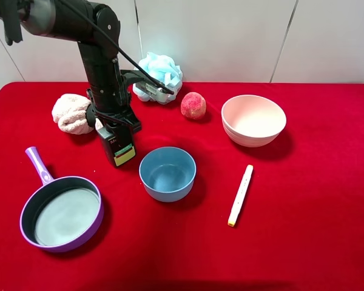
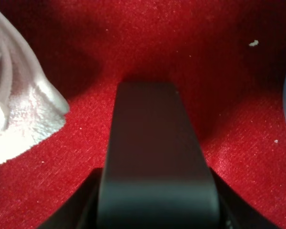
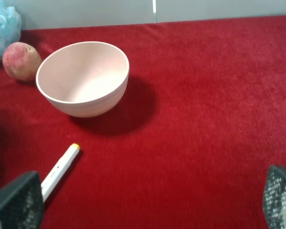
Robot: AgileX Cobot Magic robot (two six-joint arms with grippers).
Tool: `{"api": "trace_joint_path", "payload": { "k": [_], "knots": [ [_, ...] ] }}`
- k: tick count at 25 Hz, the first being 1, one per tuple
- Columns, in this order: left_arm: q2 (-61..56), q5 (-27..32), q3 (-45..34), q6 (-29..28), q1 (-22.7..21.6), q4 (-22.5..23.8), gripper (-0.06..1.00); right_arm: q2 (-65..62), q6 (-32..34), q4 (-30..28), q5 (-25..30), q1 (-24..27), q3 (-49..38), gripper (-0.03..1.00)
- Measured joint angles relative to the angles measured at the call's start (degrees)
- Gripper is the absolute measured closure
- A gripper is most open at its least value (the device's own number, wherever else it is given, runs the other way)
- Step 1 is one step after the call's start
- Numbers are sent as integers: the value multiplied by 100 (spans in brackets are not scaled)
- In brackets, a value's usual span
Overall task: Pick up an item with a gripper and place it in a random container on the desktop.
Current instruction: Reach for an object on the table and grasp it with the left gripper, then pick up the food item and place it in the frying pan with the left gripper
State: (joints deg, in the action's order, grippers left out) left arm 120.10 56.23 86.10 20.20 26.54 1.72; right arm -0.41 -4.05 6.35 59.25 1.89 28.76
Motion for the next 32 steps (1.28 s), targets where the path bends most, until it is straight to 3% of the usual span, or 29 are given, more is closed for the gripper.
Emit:
{"api": "trace_joint_path", "payload": {
  "k": [13, 26, 32],
  "knots": [
    [0, 79, 101, 0, 0, -13, 54, 0, 0, 0, 0, 0, 0, 28],
    [-263, 1063, 796, -236, 0, -34, 54, 0, 0, 0, 0, 0, 0, 28],
    [-377, 1063, 796, -267, 0, -53, 54, 0, 0, 0, 0, 0, 0, 28]
  ]
}}
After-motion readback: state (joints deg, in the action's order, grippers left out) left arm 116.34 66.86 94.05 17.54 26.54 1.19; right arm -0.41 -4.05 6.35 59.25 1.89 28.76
